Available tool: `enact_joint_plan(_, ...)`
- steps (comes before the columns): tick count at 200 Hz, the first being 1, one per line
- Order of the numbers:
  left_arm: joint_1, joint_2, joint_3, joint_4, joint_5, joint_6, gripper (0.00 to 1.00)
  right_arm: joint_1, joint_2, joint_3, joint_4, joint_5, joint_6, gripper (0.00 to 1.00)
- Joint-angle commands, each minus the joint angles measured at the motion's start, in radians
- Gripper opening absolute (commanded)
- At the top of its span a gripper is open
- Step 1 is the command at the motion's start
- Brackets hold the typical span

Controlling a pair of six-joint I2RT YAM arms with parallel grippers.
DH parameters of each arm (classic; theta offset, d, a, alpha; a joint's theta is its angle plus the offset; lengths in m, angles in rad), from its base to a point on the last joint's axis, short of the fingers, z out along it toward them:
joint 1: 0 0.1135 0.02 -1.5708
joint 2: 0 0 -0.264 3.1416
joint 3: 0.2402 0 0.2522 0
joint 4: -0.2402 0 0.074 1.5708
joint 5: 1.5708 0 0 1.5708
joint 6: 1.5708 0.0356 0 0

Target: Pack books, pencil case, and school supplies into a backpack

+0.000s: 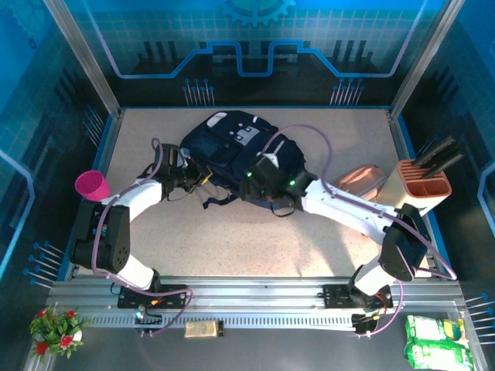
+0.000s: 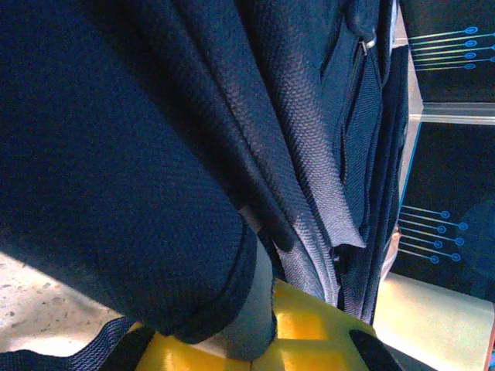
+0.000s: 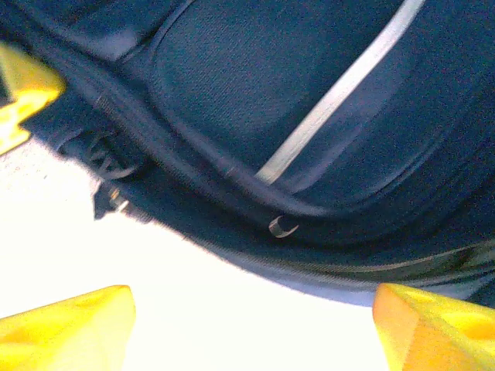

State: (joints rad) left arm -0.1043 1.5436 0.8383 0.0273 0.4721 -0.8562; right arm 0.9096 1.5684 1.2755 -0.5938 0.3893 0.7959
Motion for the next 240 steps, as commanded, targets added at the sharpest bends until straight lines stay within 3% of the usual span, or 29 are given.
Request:
enact_joint_plan(1,-0.017,-0.019,0.057,-0.026,0.132,0.056,0.0,0.082,0.085,0.047,-0.004,0.084,0.129,0.75)
enact_joint_plan(67,-0.015,-0.035,0.064,-0.028,0.175,0.061,0.0,0.155,0.241,0.119,0.157,0.141,0.193,0.48)
enact_joint_plan(118,-0.015,-0.05,0.065,-0.045,0.174,0.08,0.0,0.14,0.335,0.206,0.118,0.185,0.191,0.39)
enact_joint_plan(240,-0.015,-0.04,0.07,-0.04,0.198,0.071,0.0,0.121,0.4,0.219,0.141,0.203,0.192,0.27)
